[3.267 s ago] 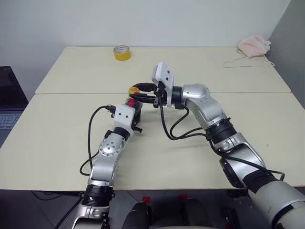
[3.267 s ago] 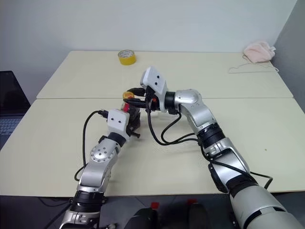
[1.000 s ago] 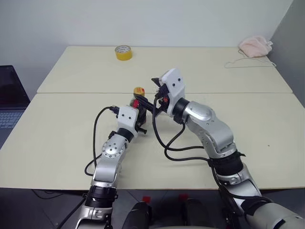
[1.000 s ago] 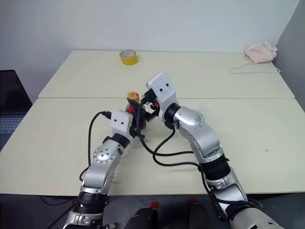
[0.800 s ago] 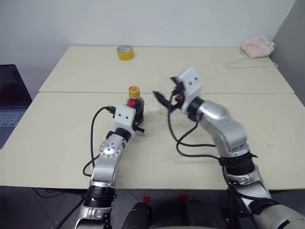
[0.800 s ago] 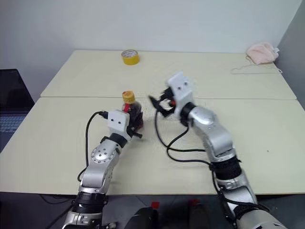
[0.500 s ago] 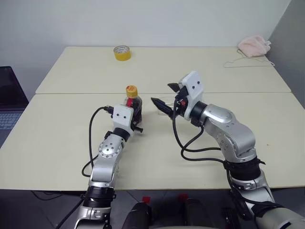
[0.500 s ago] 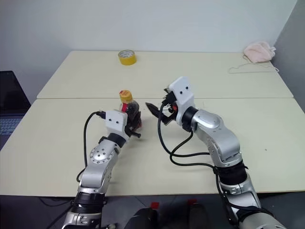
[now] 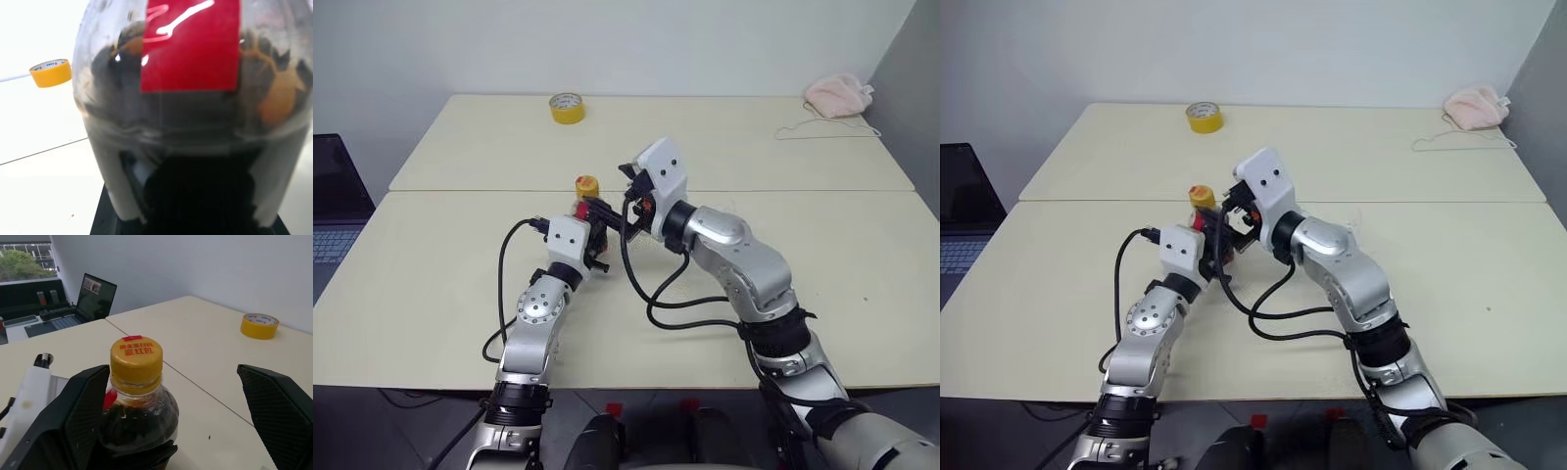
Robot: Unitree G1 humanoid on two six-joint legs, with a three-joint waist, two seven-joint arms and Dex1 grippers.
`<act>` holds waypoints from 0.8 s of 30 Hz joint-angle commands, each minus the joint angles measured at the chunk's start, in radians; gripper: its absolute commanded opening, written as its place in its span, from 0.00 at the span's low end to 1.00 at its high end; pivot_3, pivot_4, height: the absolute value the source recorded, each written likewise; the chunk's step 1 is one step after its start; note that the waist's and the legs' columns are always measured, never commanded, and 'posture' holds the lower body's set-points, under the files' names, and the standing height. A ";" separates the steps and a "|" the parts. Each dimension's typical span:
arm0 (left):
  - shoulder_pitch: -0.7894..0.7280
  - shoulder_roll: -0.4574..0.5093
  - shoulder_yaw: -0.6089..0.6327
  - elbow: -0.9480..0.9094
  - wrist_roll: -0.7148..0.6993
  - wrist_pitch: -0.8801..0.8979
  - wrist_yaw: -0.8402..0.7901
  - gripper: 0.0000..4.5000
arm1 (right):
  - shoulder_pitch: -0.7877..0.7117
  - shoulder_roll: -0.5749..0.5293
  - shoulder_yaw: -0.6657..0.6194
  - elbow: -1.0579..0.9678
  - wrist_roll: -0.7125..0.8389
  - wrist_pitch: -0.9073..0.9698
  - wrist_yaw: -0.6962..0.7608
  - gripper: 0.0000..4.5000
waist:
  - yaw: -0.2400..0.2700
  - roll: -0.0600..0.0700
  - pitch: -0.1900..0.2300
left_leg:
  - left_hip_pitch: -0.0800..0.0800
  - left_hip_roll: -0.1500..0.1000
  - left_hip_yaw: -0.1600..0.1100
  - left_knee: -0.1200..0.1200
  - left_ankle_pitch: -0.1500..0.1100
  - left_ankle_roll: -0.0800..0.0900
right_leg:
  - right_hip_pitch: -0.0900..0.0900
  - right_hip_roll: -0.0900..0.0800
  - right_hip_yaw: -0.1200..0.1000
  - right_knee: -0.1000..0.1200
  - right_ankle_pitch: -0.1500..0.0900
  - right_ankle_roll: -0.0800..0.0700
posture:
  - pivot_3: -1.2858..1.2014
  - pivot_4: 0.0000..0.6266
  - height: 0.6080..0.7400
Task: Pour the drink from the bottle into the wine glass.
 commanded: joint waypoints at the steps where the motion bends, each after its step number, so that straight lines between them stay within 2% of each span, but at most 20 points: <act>1: -0.025 -0.001 0.000 -0.028 -0.001 -0.039 0.003 0.22 | -0.032 0.018 -0.010 0.003 -0.012 -0.045 -0.002 0.99 | 0.000 0.000 0.000 | 0.000 0.000 0.000 0.000 0.000 0.000 | 0.000 0.000 0.000 0.000 0.000 0.000 | 0.52 0.24 1.00; 12: -0.028 -0.001 0.001 -0.027 -0.002 -0.037 0.001 0.22 | -0.024 0.011 -0.030 0.008 -0.021 -0.044 -0.008 0.99 | 0.000 0.000 0.000 | 0.000 0.000 0.000 0.000 0.000 0.000 | 0.000 0.000 0.000 0.000 0.000 0.000 | 0.52 0.24 1.00; 24: -0.023 -0.002 0.000 -0.030 -0.003 -0.040 0.006 0.22 | 0.035 -0.073 -0.085 -0.065 0.000 0.006 -0.012 0.99 | 0.001 0.000 0.000 | 0.000 0.000 0.000 0.000 0.000 0.000 | 0.000 0.000 0.000 0.000 0.000 0.000 | 0.52 0.24 1.00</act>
